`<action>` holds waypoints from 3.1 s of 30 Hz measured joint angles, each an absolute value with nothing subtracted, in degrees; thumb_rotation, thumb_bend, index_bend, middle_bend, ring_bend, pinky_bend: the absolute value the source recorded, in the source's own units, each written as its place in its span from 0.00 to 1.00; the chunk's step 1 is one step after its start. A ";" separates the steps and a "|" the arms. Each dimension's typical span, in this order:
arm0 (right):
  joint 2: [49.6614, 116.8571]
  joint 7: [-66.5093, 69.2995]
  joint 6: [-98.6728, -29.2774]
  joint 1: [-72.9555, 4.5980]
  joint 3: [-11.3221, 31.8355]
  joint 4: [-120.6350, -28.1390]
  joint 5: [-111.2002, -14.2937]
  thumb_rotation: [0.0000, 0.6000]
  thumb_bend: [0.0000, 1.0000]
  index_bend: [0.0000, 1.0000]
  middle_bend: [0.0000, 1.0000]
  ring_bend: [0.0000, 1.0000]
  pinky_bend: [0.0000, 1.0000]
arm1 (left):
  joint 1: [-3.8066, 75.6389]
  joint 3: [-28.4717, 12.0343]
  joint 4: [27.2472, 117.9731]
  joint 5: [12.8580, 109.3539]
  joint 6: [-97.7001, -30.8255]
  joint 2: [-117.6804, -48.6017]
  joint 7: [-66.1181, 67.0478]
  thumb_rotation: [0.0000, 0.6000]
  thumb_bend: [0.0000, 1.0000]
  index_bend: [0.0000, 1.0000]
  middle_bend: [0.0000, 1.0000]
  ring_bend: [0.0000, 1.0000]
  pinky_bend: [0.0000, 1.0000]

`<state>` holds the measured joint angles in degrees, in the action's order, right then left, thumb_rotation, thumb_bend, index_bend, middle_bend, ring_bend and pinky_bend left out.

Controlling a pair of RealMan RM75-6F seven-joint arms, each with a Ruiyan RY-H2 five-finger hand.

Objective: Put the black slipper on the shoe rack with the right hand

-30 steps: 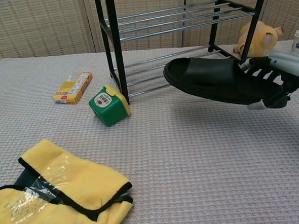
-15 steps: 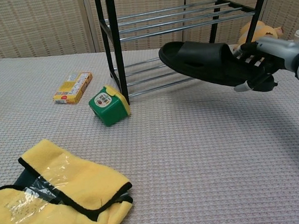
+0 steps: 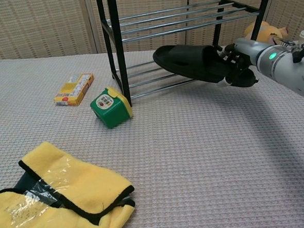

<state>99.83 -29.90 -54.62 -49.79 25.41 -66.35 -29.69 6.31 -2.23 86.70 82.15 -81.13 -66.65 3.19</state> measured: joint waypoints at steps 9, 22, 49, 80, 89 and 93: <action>106.63 -32.22 -50.16 -57.22 28.27 -52.32 -24.88 1.00 0.31 0.44 0.38 0.27 0.47 | 6.02 -2.00 86.28 81.50 -80.69 -66.86 3.32 1.00 0.17 0.28 0.21 0.20 0.31; 112.80 -33.01 -43.40 -64.91 31.48 -37.25 -22.94 1.00 0.28 0.31 0.29 0.18 0.41 | 6.74 -2.17 86.45 80.55 -78.94 -67.18 4.51 1.00 0.17 0.28 0.21 0.20 0.31; 116.45 -30.88 -36.23 -67.09 35.22 -27.23 -24.15 1.00 0.17 0.00 0.11 0.02 0.24 | 7.58 -2.01 86.71 80.04 -77.30 -67.60 4.95 1.00 0.17 0.29 0.21 0.20 0.31; 108.96 -27.52 -40.50 -59.32 29.92 -43.73 -28.48 1.00 0.00 0.00 0.05 0.00 0.16 | 7.27 -1.43 85.32 80.54 -77.32 -68.23 2.52 1.00 0.17 0.30 0.21 0.20 0.31; 108.09 -25.24 -41.13 -57.70 29.01 -44.82 -28.90 1.00 0.00 0.00 0.05 0.00 0.16 | 7.16 -1.13 85.34 80.60 -76.99 -68.14 1.91 1.00 0.17 0.30 0.21 0.20 0.31; 108.65 -23.84 -40.35 -57.61 28.62 -44.02 -29.45 1.00 0.00 0.00 0.04 0.00 0.14 | 7.24 -0.87 85.88 80.80 -76.47 -67.82 1.04 1.00 0.17 0.30 0.21 0.20 0.31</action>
<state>108.65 -23.84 -40.35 -57.61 28.62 -44.02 -29.45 7.24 -0.87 85.88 80.80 -76.47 -67.82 1.04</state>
